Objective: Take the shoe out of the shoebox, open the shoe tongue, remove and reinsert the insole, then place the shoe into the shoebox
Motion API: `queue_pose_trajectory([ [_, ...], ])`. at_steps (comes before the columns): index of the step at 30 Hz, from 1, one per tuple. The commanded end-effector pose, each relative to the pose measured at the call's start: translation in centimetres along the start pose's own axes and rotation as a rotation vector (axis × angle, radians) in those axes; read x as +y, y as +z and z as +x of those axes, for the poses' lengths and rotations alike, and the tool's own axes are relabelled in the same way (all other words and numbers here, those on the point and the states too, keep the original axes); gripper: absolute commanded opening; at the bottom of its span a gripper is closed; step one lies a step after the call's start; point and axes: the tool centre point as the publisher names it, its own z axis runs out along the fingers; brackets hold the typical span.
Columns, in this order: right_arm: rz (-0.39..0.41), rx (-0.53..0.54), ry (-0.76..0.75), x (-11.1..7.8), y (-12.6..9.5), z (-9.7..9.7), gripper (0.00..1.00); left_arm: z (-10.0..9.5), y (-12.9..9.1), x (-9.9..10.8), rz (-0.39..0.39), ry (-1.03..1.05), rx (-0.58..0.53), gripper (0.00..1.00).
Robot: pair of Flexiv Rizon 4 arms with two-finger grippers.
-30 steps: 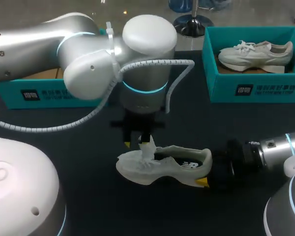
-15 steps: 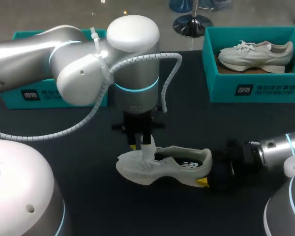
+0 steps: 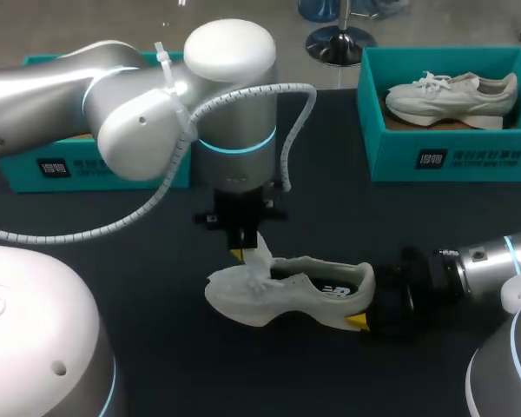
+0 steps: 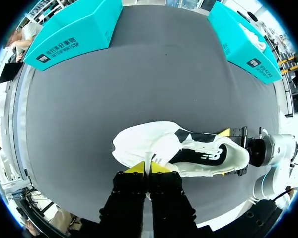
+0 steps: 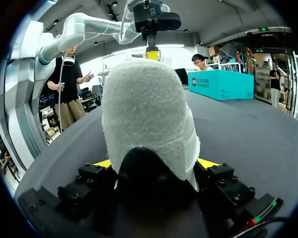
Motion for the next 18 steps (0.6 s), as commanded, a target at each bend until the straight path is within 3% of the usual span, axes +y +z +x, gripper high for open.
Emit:
queue_pose_trajectory([
  [1, 0.004, 0.0, 0.002, -0.8, 0.3, 0.2, 0.0, -2.5, 0.3, 0.3, -0.004, 0.002, 0.049, 0.0],
  [8, 0.004, 0.0, 0.002, -0.8, 0.3, 0.2, 0.0, -3.8, 2.2, 1.2, -0.045, 0.019, 0.086, 0.0],
  [11, 0.004, 0.0, 0.002, -0.8, 0.3, 0.2, 0.0, -4.1, 2.9, 1.3, -0.066, 0.015, 0.103, 0.05],
  [15, 0.004, 0.0, 0.002, -0.8, 0.3, 0.2, 0.0, -4.4, 3.5, 1.3, -0.091, 0.006, 0.119, 0.37],
  [18, 0.004, 0.0, 0.002, -0.8, 0.3, 0.2, 0.0, -4.5, 3.6, 1.2, -0.1, 0.005, 0.127, 0.47],
])
